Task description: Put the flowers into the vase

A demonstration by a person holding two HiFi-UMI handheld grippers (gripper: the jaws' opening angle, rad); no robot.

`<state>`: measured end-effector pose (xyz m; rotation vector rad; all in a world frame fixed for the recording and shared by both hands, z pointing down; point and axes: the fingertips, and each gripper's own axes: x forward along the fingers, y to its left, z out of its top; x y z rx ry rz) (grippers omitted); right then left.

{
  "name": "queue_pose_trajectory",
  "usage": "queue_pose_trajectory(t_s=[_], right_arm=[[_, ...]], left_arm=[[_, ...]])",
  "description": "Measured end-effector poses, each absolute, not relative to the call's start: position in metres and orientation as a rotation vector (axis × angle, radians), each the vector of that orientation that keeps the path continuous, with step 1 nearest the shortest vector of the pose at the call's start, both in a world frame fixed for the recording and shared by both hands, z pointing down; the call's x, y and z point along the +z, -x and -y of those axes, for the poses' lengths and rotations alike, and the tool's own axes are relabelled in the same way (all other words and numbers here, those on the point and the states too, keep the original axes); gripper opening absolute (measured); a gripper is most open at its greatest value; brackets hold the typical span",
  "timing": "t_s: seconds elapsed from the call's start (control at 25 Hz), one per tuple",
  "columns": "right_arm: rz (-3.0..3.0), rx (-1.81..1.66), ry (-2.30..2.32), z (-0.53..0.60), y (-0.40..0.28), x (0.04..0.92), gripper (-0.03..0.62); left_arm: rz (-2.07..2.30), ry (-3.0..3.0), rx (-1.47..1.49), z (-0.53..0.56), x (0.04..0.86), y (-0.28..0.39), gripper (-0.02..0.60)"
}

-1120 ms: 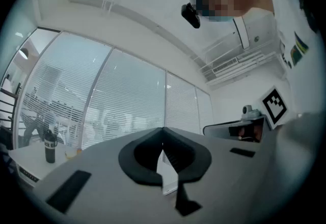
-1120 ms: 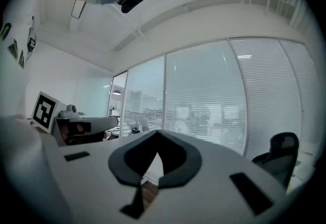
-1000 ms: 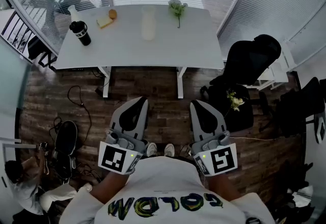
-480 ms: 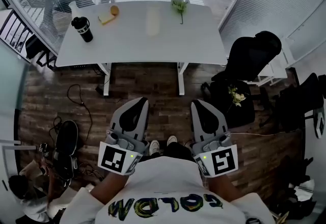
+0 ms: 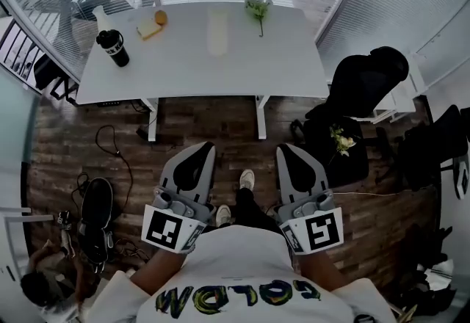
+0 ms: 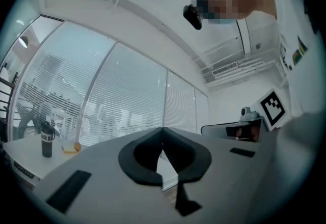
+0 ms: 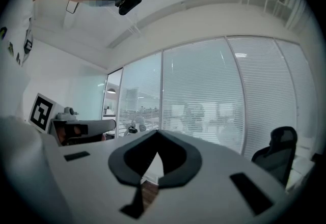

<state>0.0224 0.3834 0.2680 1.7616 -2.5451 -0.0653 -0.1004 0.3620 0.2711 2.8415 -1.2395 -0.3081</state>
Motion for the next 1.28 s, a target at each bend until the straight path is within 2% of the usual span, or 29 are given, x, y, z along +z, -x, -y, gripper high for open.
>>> queue_pose_trajectory(t_s=[1.28], right_arm=[[2.606, -0.055, -1.682, -0.127, -0.182, 0.27, 0.009]], left_arm=[[1.354, -2.823, -0.28, -0.108, 0.266, -0.049, 0.012]])
